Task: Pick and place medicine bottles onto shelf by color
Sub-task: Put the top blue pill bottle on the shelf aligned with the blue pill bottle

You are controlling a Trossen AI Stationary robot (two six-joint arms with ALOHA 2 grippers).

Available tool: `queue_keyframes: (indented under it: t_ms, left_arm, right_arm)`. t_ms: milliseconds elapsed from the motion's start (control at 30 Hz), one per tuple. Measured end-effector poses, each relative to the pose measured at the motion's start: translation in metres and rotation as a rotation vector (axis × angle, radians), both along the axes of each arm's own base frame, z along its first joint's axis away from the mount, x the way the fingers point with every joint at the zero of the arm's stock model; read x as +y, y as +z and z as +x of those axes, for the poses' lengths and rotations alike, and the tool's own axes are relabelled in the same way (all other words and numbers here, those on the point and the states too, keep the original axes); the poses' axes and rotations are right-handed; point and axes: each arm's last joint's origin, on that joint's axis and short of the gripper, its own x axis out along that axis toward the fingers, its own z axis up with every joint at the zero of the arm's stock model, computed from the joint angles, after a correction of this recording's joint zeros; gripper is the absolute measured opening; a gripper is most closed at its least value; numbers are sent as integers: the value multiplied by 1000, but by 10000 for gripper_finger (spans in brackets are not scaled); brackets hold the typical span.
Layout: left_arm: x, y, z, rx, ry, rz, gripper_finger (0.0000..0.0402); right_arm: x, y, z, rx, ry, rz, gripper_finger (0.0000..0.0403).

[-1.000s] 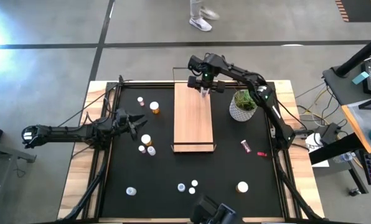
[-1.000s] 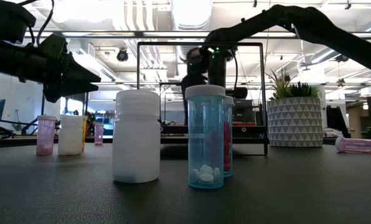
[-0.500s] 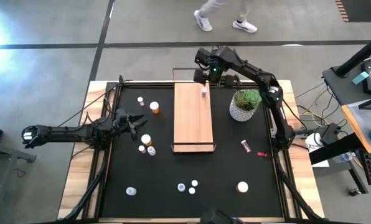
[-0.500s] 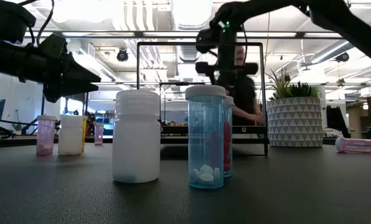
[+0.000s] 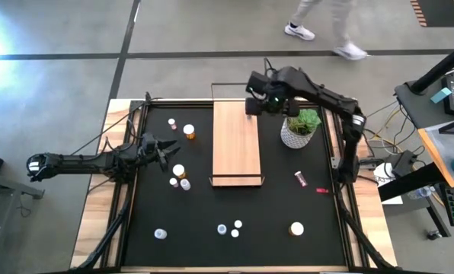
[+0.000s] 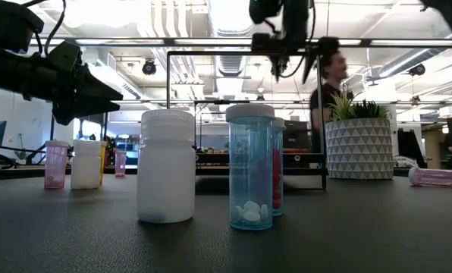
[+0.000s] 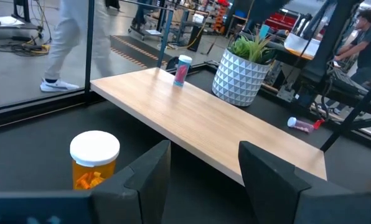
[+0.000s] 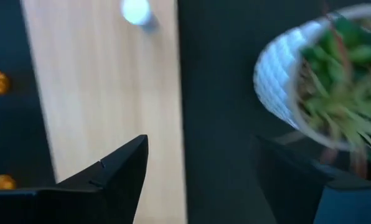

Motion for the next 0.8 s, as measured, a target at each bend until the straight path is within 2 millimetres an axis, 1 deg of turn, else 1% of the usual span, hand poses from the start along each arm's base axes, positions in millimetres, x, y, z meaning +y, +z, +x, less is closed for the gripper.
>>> queue_keyframes:
  t_ms: [233, 433, 533, 633, 800]
  left_arm:
    - [0, 0, 0, 0, 1, 0, 173]
    - [0, 0, 0, 1, 0, 0, 173]
    - [0, 0, 0, 0, 0, 0, 173]
    - [0, 0, 0, 1, 0, 0, 173]
    - [0, 0, 0, 1, 0, 0, 173]
  right_arm:
    - [46, 0, -40, -1, 75, -12, 248]
    - [82, -6, -84, -33, 120, -6, 233]
    - [101, -14, -103, -24, 157, 3, 229]
    - [123, -25, -118, -10, 197, 35, 228]
    - [164, -49, -130, 35, 220, 119, 228]
